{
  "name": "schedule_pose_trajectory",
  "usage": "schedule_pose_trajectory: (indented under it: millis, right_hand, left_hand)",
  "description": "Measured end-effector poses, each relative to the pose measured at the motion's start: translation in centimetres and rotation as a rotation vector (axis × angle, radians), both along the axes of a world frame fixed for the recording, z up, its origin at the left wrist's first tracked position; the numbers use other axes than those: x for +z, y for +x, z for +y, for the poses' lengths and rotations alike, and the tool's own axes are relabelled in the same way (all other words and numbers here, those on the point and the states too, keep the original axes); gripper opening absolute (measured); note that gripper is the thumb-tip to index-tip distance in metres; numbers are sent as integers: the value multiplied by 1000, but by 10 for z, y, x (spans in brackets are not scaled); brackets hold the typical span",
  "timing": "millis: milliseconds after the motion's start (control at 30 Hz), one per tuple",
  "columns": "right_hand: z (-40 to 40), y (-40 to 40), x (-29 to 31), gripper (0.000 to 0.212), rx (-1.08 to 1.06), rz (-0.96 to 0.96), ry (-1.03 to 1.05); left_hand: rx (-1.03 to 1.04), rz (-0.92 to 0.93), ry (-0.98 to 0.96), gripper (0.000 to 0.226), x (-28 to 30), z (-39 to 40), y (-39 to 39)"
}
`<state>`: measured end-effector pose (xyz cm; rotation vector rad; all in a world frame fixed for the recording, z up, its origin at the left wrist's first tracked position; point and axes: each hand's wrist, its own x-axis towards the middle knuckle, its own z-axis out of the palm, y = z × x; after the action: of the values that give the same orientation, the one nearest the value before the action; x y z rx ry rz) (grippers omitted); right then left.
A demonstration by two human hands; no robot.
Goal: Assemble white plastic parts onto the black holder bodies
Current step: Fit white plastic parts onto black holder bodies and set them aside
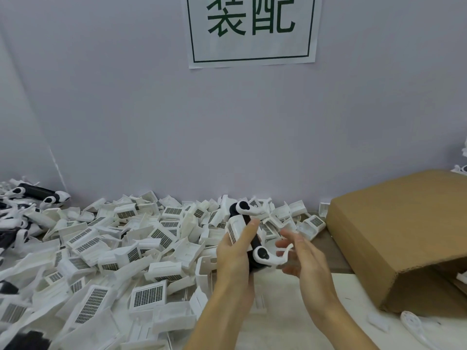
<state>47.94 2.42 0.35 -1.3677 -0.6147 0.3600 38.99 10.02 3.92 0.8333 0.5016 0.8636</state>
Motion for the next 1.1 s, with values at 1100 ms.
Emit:
schedule_pose_trajectory:
  millis: [1100]
  right_hand:
    - [6,-18,-1,29,372,58,-47]
  left_hand:
    - [-164,-98,26,41,-11,0,-1]
